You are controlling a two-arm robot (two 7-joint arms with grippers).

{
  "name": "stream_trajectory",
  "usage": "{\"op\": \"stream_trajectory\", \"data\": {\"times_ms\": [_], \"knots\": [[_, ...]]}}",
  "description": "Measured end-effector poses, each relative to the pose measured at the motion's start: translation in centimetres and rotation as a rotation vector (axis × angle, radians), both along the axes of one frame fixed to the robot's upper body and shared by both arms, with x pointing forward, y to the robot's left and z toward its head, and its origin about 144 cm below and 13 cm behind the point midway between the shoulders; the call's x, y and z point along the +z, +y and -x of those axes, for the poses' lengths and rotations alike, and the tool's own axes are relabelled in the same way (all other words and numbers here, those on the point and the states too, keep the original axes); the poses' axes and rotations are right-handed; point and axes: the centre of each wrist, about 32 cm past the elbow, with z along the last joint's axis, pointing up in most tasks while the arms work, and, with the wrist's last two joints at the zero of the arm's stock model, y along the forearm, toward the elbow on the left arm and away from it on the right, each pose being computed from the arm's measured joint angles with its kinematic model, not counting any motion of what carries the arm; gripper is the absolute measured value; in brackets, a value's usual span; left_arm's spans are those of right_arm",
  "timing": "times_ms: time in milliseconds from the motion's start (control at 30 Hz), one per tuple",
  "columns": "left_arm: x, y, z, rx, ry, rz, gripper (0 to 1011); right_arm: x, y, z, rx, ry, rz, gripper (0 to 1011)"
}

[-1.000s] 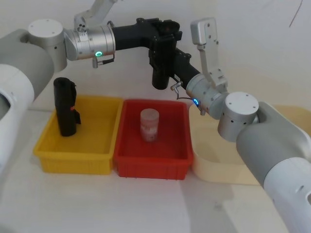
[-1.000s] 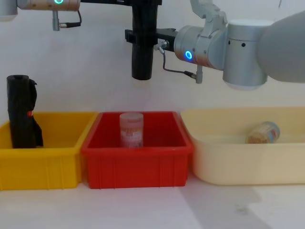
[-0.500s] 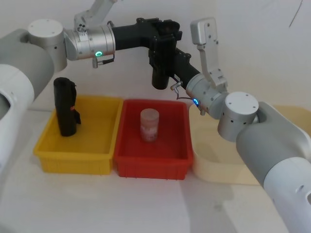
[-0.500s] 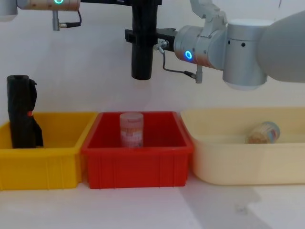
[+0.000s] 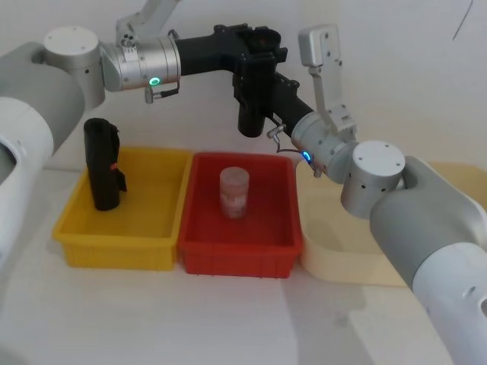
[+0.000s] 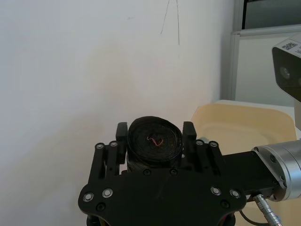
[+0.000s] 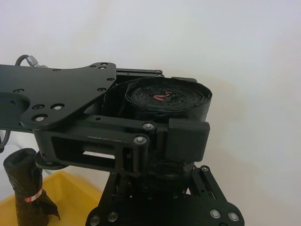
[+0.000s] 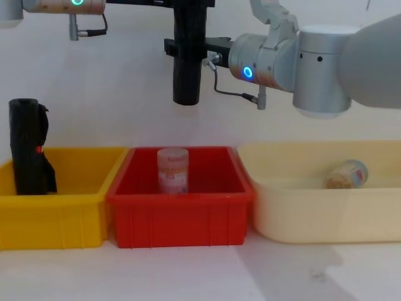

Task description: Pick up the garbage bag with the one hand and transfer it to the other hand.

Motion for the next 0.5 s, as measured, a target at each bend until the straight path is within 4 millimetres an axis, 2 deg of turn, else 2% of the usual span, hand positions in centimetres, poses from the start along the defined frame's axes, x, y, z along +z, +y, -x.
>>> {"op": "stream_trajectory", "data": {"times_ms": [333, 500], "knots": [[0.0, 0.0, 0.0, 0.000, 0.000, 0.000, 968, 0.0, -0.3, 0.0, -0.017, -0.007, 0.004, 478], [0.0, 0.0, 0.0, 0.000, 0.000, 0.000, 1001, 0.0, -1.0, 0.0, -0.057, -0.012, 0.010, 478]]}}
